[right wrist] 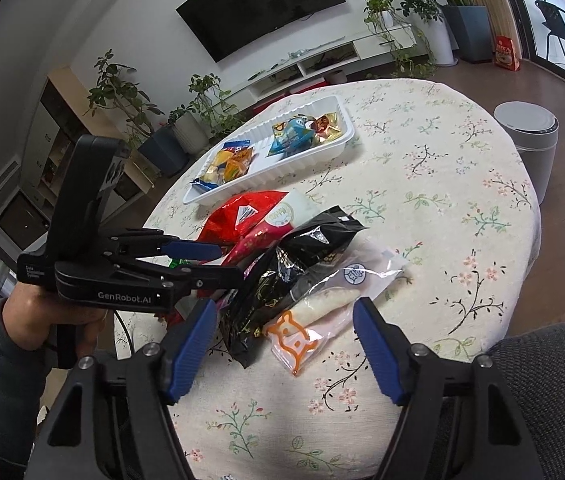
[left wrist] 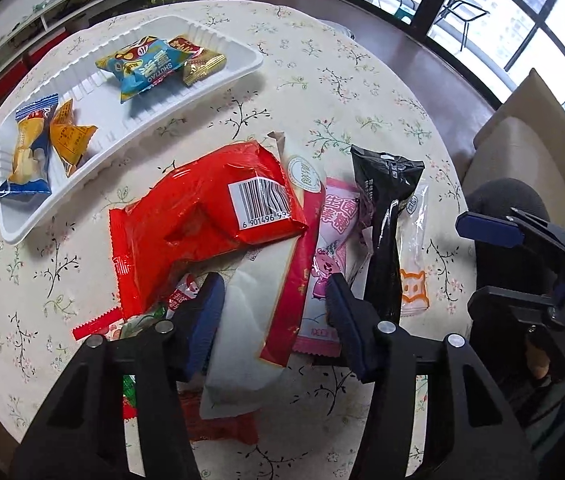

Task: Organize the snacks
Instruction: 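Move both tools back to the snack pile, then grasp the red-white stick packet with the left tool while the right tool grasps the black packet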

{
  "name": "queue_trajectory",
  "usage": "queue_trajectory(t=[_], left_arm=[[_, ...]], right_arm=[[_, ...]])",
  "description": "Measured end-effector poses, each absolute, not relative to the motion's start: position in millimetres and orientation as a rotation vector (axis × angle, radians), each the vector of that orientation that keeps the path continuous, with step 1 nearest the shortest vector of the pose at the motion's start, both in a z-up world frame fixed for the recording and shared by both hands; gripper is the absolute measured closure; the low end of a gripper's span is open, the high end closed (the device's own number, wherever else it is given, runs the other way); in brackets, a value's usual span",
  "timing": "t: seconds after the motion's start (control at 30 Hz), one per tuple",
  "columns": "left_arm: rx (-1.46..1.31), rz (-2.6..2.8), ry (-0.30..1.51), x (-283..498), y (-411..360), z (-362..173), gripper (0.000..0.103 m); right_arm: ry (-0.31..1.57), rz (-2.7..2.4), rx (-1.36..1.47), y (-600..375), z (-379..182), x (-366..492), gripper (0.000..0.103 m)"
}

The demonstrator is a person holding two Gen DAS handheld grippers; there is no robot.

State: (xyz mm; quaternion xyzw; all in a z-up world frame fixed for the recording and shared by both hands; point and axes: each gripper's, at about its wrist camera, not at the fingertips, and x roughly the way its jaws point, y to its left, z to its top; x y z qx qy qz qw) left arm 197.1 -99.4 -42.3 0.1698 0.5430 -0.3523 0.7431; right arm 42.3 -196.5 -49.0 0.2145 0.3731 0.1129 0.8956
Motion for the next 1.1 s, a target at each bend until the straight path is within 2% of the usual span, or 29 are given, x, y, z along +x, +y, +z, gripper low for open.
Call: queue_trajectory(t=[0.07, 0.13, 0.5, 0.63, 0.97, 1.1], left_arm=[[0.386, -0.772, 1.191, 196, -99, -42, 0.058], [0.426, -0.758, 1.183, 193, -102, -42, 0.066], [0.575, -0.694, 1.147, 190, -119, -52, 0.066], [0.634, -0.682, 1.117, 183, -124, -52, 0.075], [0.609, -0.695, 1.049, 175, -119, -52, 0.078], [0.586, -0.729, 1.079, 176, -117, -59, 0.078]], right_arm=[[0.773, 0.236, 0.443, -196, -49, 43, 0.029], [0.777, 0.236, 0.442, -196, -50, 43, 0.029], [0.791, 0.234, 0.428, -193, -52, 45, 0.029], [0.796, 0.237, 0.42, -190, -53, 45, 0.029], [0.803, 0.239, 0.415, -188, -55, 47, 0.03], [0.809, 0.24, 0.411, -187, -55, 48, 0.031]])
